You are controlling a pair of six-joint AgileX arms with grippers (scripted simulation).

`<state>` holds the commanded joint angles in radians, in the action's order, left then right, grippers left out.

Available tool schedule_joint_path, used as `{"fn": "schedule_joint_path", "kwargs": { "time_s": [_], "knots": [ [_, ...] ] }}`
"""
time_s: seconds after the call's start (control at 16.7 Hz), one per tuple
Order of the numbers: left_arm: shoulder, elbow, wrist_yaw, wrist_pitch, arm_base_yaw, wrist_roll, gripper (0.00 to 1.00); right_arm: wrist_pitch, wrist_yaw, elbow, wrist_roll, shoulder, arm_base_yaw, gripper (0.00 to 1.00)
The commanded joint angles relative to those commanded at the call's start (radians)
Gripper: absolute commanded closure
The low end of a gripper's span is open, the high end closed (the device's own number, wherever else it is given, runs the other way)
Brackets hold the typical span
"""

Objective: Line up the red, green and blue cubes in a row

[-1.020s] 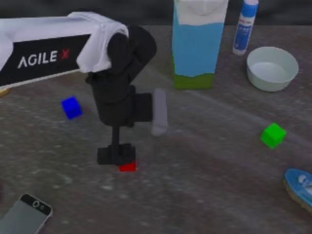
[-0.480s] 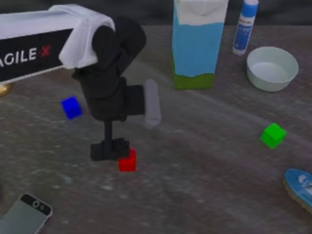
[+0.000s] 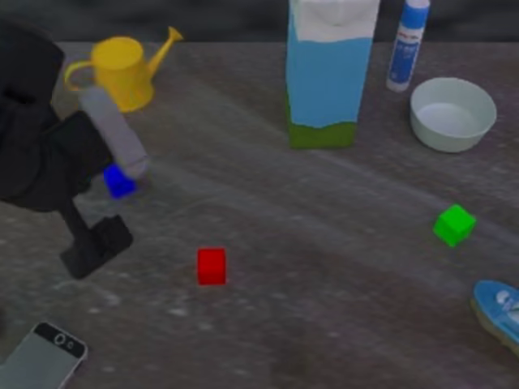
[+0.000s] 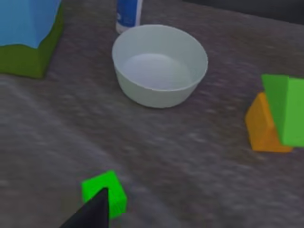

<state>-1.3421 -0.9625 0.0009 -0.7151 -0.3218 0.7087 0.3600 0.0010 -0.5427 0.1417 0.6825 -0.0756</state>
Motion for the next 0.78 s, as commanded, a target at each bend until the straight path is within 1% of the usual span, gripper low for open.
{"fn": "schedule_joint_path", "kwargs": {
  "time_s": [0.24, 0.42, 0.6, 0.78],
  "knots": [
    [0.429, 0.337, -0.010, 0.202, 0.134, -0.201, 0.00, 0.220, 0.004, -0.292, 0.085, 0.466, -0.043, 0.00],
    [0.737, 0.570, -0.013, 0.351, 0.217, -0.351, 0.00, 0.376, 0.006, -0.501, 0.144, 0.778, -0.074, 0.00],
    [0.997, 0.752, -0.012, 0.486, 0.277, -0.487, 0.00, 0.506, 0.006, -0.693, 0.195, 1.029, -0.102, 0.00],
    [1.183, 0.876, -0.007, 0.604, 0.315, -0.602, 0.00, 0.601, 0.004, -0.852, 0.234, 1.225, -0.124, 0.00]
  ]
}}
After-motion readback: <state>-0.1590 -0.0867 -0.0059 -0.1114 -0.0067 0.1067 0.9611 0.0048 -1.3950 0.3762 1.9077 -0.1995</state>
